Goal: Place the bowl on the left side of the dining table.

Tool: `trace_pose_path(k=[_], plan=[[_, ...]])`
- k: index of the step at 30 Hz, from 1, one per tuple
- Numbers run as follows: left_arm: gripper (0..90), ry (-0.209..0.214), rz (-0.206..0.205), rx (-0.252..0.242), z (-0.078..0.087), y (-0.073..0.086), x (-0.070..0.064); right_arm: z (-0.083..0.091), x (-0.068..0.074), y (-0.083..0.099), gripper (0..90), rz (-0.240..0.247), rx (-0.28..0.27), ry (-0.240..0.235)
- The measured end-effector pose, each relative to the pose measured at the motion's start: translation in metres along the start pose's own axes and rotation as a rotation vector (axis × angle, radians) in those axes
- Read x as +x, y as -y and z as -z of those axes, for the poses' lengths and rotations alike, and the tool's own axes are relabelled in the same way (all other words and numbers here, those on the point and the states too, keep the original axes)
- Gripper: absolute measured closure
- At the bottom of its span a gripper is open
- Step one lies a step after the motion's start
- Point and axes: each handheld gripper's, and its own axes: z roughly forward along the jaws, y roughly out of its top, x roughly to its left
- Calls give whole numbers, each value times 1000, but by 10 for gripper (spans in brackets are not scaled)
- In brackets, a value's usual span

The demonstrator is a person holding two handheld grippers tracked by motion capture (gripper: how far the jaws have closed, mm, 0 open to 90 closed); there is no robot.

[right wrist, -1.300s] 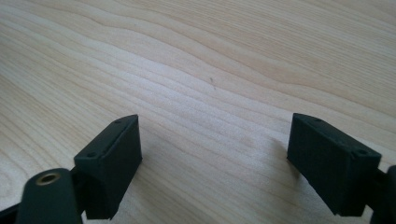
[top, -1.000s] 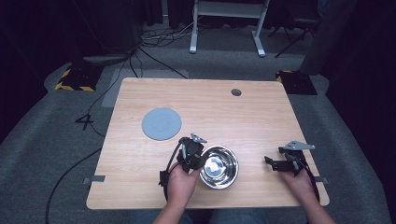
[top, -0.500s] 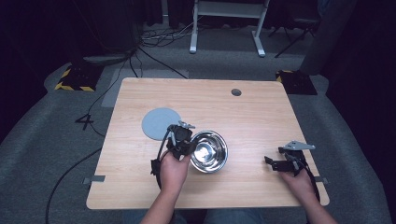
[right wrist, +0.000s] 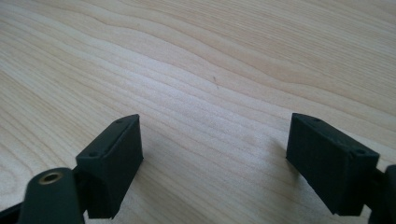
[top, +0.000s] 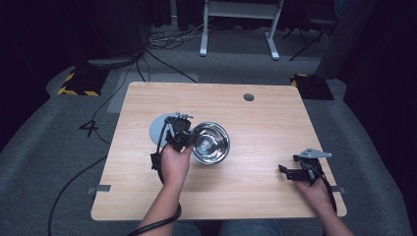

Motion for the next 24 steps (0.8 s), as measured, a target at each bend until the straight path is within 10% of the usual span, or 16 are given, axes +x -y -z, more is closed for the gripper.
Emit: trace_pose_path(k=[24], plan=[[829, -81, 148, 14, 0, -35, 72, 0, 1, 0, 186, -5, 1, 6]])
